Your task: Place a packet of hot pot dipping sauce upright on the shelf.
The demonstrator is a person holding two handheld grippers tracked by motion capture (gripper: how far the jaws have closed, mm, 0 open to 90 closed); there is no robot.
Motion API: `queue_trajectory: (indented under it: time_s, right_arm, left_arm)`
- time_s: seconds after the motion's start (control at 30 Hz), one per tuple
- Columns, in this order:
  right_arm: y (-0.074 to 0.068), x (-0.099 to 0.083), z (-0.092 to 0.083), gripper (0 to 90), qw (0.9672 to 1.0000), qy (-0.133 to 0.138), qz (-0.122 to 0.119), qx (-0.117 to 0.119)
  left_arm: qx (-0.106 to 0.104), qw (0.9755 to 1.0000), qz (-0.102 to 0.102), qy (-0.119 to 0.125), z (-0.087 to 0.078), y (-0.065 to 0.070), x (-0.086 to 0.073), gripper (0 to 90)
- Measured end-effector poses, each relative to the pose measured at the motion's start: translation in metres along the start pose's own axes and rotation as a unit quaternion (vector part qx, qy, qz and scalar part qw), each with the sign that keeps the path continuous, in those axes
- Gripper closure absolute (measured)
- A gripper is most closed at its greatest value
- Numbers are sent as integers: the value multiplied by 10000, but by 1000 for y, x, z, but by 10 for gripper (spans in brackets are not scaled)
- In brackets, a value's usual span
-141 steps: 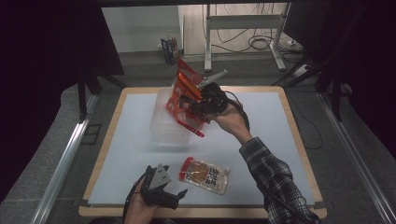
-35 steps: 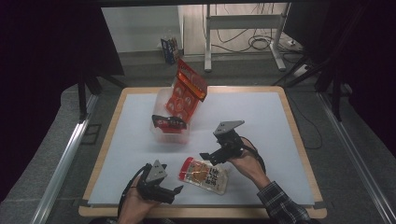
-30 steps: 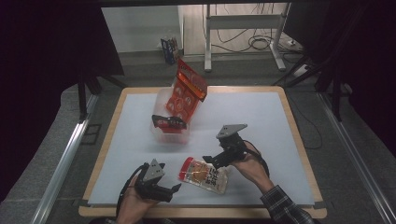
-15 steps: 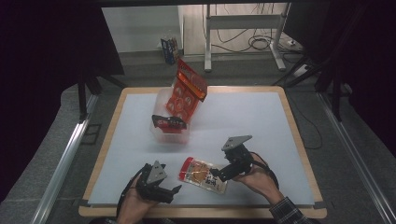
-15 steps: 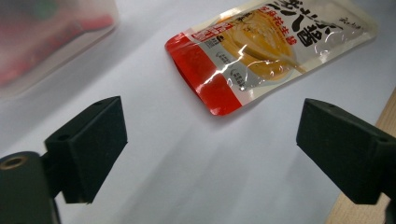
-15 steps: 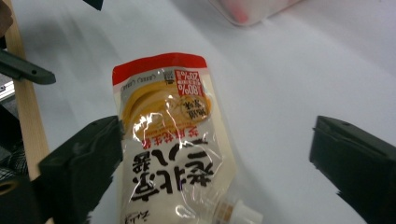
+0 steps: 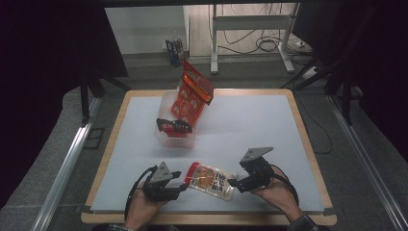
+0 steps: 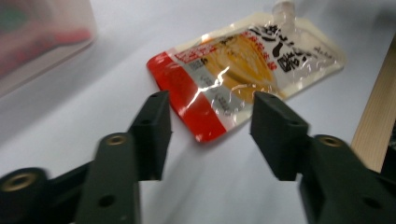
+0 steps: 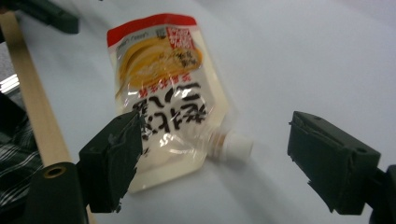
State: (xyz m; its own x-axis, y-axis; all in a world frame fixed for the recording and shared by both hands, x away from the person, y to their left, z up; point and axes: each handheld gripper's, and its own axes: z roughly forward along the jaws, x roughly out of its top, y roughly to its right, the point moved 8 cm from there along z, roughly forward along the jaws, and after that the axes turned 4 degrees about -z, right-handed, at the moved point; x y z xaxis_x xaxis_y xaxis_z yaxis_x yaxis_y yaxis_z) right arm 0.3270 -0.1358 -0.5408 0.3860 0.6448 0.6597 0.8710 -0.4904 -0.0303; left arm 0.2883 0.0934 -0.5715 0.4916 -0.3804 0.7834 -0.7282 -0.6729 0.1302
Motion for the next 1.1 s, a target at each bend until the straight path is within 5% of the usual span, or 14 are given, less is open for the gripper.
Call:
queue_trajectory:
  time_s: [0.1, 0.2, 0.33, 0.47, 0.8, 1.1]
  right_arm:
    - [-2, -6, -2, 205, 10000, -58, -28, -17]
    - [-4, -12, -4, 387, 9997, -141, -84, -172]
    - [-6, -19, -5, 680, 9996, -244, -127, -59]
    - [-5, -22, -3, 836, 9996, -246, -151, -62]
    - [-2, -31, 24, 881, 9977, -592, -304, -133]
    - [20, -12, 40, 883, 9983, -410, -217, -356]
  left_arm:
    - [-32, 10000, -21, -34, 5, -3, 1, 546]
    - [-18, 10000, -37, -44, 6, -6, 1, 548]
    - [-9, 10000, -77, 5, 3, -8, 1, 520]
    - [24, 10000, -57, 6, 2, -8, 1, 491]
    - [83, 9999, -79, 21, 0, -11, 1, 507]
    - [67, 9998, -166, 42, 1, -16, 2, 595]
